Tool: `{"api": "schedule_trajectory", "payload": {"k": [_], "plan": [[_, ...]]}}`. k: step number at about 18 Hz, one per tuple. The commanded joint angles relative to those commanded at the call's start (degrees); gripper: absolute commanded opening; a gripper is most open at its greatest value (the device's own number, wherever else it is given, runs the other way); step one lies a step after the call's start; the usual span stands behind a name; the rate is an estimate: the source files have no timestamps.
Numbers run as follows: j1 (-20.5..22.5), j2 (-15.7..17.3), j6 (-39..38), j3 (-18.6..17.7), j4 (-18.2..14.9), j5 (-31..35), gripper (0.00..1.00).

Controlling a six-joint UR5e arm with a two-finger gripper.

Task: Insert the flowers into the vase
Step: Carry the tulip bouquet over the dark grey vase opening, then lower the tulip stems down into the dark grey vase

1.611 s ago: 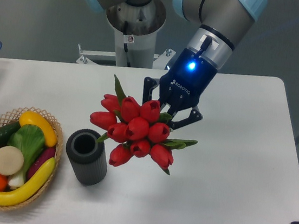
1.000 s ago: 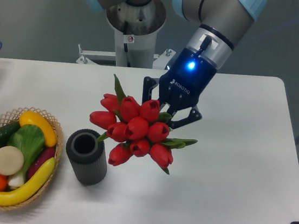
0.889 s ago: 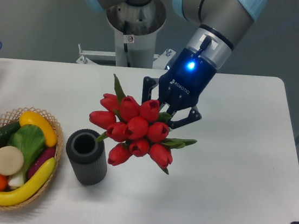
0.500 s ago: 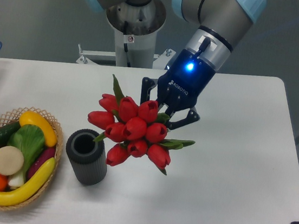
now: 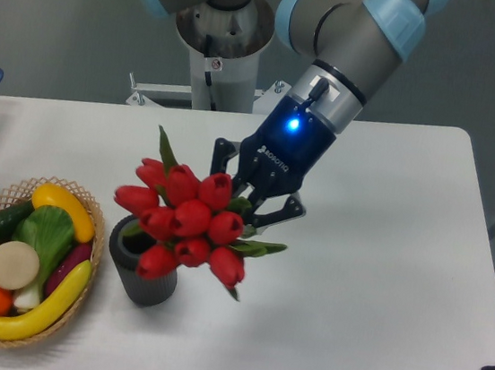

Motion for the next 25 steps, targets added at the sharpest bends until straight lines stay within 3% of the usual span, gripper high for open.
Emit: {"api": "schedule_trajectory", "payload": {"k": [5,11,25], "plan": [[0.0,-0.1,0.2,-1.5,0.1,-8.5,0.18],[-0.2,0.4,9.6,-8.2,0.1,-20.1,0.18],[-3.7,-2.9,16.3,-10.8,0.0,-23.3,0.18]]}}
